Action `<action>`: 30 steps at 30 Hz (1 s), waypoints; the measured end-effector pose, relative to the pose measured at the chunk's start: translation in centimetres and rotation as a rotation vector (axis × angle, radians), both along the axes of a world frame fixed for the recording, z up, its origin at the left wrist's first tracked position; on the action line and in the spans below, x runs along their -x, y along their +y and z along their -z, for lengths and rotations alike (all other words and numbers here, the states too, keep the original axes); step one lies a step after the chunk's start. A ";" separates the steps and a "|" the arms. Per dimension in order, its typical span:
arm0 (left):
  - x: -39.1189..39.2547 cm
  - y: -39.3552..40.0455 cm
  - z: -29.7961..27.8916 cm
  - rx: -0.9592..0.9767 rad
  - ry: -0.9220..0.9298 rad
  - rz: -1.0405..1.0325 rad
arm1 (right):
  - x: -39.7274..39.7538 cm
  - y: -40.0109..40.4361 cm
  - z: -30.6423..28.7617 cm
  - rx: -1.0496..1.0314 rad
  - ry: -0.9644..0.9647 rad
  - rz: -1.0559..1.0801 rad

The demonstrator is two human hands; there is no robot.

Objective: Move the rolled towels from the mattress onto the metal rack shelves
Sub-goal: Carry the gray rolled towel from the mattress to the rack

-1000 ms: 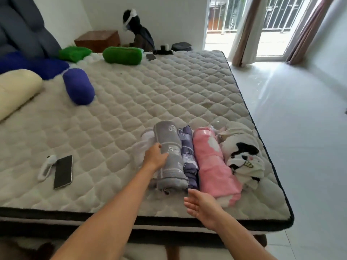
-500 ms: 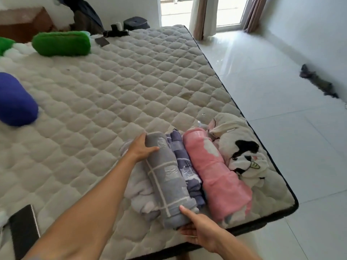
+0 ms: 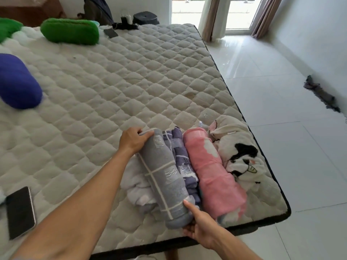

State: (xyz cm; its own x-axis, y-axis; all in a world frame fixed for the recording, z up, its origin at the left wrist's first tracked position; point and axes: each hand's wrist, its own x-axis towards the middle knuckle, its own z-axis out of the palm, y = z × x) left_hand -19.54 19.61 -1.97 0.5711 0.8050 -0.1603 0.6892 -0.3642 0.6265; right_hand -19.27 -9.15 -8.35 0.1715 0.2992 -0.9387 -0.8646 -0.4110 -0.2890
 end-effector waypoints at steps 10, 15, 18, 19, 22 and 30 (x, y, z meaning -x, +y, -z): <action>7.7 -5.7 -5.7 -0.132 -0.064 -0.220 | -1.1 -3.7 -0.6 -0.195 -0.003 -0.160; 13.4 -14.0 -9.4 -0.245 -0.097 -0.474 | -2.6 -6.6 -1.1 -0.340 -0.081 -0.355; 16.7 -20.4 -10.7 -0.265 -0.111 -0.641 | -3.6 -8.6 -2.5 -0.411 -0.113 -0.466; 17.7 -22.6 -11.1 -0.271 -0.088 -0.689 | -3.6 -9.4 -3.1 -0.421 -0.132 -0.486; 20.9 -29.0 -12.7 -0.305 -0.035 -0.807 | -2.9 -11.5 -4.4 -0.468 -0.168 -0.538; 32.1 -47.5 -16.8 -0.327 -0.025 -1.068 | 5.7 -17.9 -7.2 -0.637 -0.223 -0.853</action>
